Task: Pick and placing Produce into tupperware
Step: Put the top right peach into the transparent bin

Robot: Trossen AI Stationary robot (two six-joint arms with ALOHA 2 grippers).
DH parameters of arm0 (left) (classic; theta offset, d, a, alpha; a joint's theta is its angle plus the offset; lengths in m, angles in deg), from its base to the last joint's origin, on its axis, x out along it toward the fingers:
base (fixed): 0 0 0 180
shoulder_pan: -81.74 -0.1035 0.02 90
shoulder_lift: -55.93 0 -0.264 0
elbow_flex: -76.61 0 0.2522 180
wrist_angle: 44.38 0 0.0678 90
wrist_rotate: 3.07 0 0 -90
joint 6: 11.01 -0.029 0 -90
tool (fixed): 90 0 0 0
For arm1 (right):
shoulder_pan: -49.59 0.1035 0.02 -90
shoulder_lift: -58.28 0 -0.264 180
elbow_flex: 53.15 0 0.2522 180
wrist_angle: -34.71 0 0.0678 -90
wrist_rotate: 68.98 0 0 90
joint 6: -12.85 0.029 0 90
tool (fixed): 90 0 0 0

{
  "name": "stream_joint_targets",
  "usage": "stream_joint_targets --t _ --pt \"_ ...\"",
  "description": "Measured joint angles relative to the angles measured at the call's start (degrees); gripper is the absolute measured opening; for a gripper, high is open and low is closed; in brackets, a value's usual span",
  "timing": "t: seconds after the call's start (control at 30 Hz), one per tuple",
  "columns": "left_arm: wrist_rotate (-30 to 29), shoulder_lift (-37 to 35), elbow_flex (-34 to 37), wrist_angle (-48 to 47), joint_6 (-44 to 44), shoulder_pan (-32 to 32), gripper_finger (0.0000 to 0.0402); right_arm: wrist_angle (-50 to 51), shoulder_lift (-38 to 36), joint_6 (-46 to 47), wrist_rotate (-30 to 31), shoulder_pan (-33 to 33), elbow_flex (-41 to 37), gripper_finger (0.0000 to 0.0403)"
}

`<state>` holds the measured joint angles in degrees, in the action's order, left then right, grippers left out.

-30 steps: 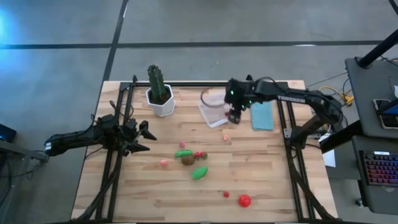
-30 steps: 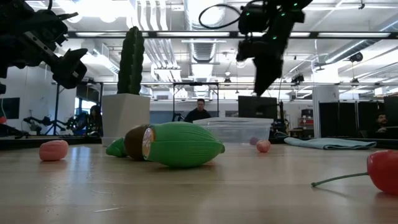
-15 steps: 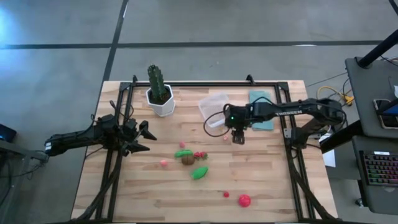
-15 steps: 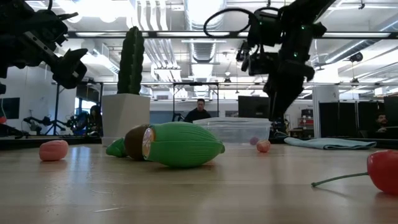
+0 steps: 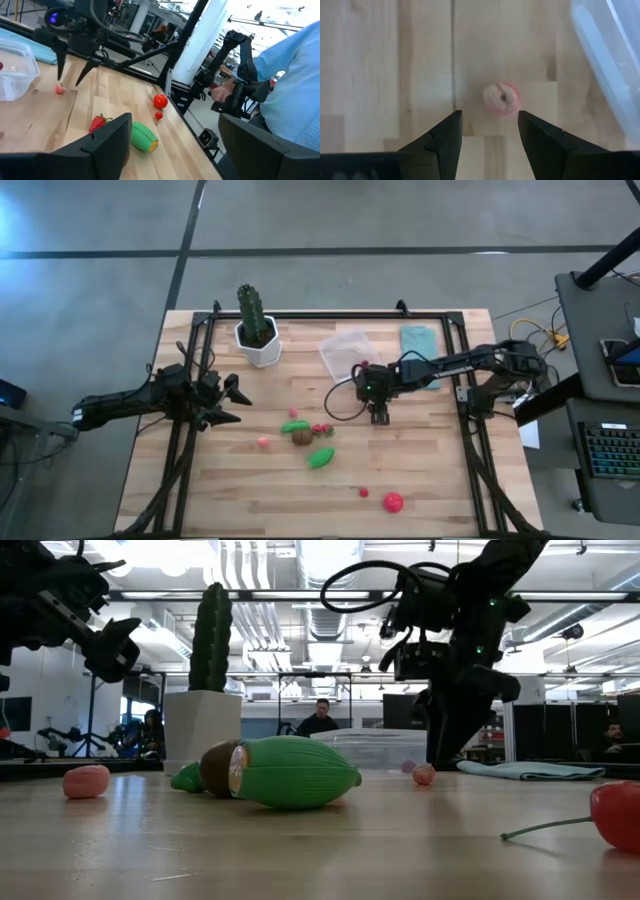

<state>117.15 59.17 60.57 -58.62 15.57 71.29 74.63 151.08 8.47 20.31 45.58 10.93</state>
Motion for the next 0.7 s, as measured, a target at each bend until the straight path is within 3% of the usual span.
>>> stream_joint_targets --t 0.4,0.7 --pt "0.00 0.04 0.01 0.00 -0.01 0.01 0.0283 -4.33 2.72 3.03 6.73 2.97 -0.09 0.0181" --pt "0.00 0.02 -0.01 0.00 0.00 -0.01 0.0283 -5.54 2.71 3.30 6.92 2.93 -0.18 0.0173"
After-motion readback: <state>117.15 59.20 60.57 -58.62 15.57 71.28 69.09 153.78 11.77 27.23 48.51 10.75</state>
